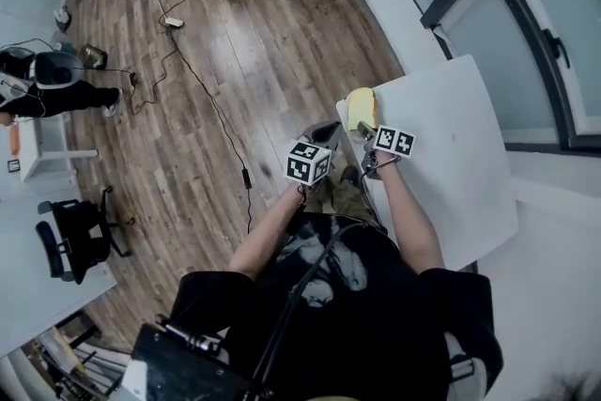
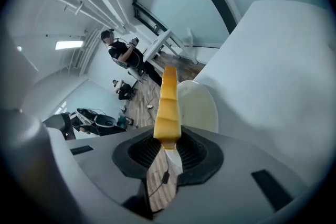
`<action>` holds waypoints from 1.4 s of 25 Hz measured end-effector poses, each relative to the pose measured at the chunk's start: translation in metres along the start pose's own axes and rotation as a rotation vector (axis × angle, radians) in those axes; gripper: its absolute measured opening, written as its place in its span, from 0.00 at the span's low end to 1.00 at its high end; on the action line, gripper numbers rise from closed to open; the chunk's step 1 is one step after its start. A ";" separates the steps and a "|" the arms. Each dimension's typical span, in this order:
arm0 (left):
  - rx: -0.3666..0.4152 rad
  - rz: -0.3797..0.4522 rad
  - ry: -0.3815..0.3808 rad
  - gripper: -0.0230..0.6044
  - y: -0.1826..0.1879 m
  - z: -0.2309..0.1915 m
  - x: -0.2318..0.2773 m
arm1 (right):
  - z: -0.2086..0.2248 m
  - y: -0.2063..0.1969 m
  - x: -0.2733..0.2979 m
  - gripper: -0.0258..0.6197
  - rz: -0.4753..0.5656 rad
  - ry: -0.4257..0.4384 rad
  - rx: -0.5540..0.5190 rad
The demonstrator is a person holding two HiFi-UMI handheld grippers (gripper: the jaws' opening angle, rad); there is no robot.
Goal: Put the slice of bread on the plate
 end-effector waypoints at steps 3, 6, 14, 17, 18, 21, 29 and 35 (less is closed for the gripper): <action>-0.004 -0.009 -0.009 0.05 -0.001 -0.003 0.001 | 0.001 0.001 0.003 0.18 -0.017 -0.110 -0.078; -0.015 -0.008 -0.022 0.05 0.000 -0.005 0.000 | 0.000 0.002 0.002 0.18 -0.011 -0.151 -0.108; -0.015 -0.010 -0.043 0.05 -0.002 -0.003 0.001 | -0.002 -0.002 -0.010 0.37 0.003 -0.137 -0.151; -0.009 -0.017 -0.058 0.05 -0.003 0.001 0.002 | -0.010 -0.010 -0.011 0.40 -0.045 -0.111 -0.179; -0.005 -0.019 -0.063 0.05 -0.003 0.002 0.003 | -0.011 -0.013 -0.012 0.41 -0.057 -0.111 -0.191; 0.005 -0.025 -0.076 0.05 -0.002 0.006 0.004 | -0.011 -0.022 -0.015 0.45 -0.114 -0.149 -0.228; 0.033 -0.022 -0.099 0.05 0.001 0.017 0.003 | -0.019 -0.031 -0.048 0.47 -0.086 -0.315 -0.409; 0.054 0.001 -0.110 0.05 0.007 0.025 -0.002 | -0.060 -0.031 -0.087 0.47 0.065 -0.170 -0.453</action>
Point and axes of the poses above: the fingertips, and each gripper's own axes: x forward along the fingers, z to its right, y out of its top, the point moved 7 cm from there along -x, backward along the fingers, and after that the axes turned 11 degrees about -z, right-handed, at the moved point
